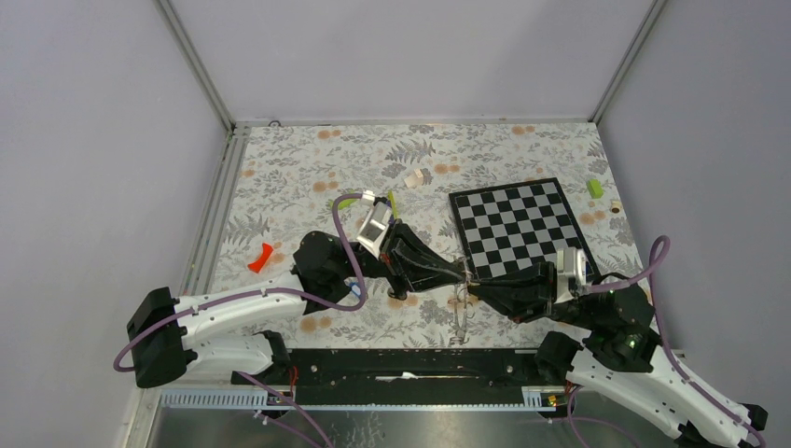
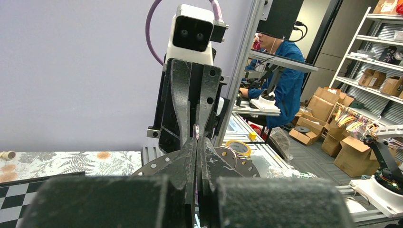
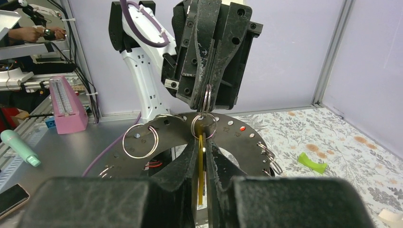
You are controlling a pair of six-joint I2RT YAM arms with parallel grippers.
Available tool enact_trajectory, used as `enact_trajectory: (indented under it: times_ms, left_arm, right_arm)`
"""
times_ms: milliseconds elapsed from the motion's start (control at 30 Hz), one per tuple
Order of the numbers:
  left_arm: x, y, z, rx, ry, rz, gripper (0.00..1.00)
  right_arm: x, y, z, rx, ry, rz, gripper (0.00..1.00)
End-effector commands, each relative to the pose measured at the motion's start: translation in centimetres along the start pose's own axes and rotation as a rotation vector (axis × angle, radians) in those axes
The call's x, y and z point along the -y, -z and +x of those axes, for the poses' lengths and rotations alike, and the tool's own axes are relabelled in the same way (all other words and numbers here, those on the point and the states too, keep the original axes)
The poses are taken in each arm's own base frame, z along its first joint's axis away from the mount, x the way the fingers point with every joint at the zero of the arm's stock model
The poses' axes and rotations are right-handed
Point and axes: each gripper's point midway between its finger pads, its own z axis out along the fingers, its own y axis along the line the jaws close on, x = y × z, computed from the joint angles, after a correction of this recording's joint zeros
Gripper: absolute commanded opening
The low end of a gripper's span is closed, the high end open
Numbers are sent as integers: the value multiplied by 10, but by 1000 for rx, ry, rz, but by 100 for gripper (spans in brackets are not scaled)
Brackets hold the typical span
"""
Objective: Remove the keys from the keyring
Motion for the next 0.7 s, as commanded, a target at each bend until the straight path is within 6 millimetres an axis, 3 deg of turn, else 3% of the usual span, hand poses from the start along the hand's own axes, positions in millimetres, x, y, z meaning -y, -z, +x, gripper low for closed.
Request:
enact_trajectory:
  times_ms: [0,667]
  left_arm:
    - [4,-1,-27,85,-67,-5,0]
    - [-5,1,-32,108,-65,-74,0]
  right_arm:
    - [5,3,-18,31,53,36,9]
    - [11,20,-35,56,103,109,6]
